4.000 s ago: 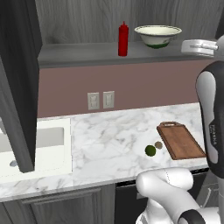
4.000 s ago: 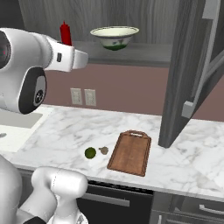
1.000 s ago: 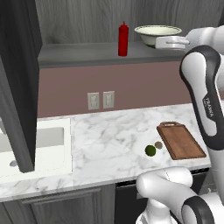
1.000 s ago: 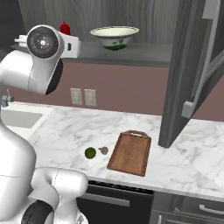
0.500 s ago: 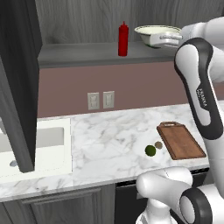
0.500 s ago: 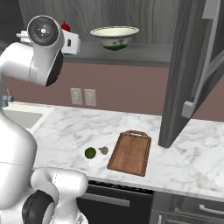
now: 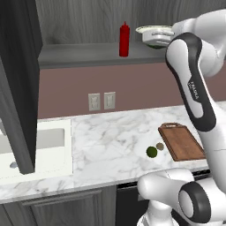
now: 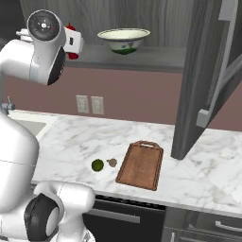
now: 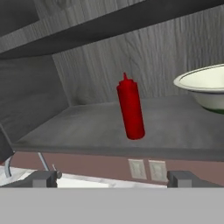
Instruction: Open the cabinet. Place the bowl and condiment on the counter. Then place the lime and garlic on the cutting board.
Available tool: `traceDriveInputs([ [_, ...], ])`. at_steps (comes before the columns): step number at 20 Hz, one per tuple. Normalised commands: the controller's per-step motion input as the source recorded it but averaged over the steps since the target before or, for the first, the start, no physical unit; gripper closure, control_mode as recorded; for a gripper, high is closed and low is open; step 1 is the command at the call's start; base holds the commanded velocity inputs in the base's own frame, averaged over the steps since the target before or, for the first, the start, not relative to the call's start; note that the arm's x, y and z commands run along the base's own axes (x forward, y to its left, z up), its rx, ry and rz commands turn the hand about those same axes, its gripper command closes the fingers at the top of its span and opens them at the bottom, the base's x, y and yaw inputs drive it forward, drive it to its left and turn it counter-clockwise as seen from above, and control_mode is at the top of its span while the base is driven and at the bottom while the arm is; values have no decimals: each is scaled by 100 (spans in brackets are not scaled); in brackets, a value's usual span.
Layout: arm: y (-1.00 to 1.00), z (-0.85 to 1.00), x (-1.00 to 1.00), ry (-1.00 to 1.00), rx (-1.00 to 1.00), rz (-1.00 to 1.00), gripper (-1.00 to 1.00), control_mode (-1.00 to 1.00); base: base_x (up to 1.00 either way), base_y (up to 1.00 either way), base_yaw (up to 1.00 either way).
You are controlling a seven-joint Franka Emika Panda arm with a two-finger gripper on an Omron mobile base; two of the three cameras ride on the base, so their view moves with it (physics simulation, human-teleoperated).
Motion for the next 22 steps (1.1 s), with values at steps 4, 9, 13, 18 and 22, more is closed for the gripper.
traceDriveInputs([
  [4, 19, 0, 19, 0, 0, 0, -100, -100, 0, 0, 0],
  [9, 9, 0, 14, 0, 0, 0, -100, -100, 0, 0, 0],
  [13, 2, 0, 15, 0, 0, 0, -100, -100, 0, 0, 0],
  [18, 2, 0, 14, 0, 0, 0, -100, -100, 0, 0, 0],
  [22, 9, 0, 15, 0, -1, 0, -100, -100, 0, 0, 0],
])
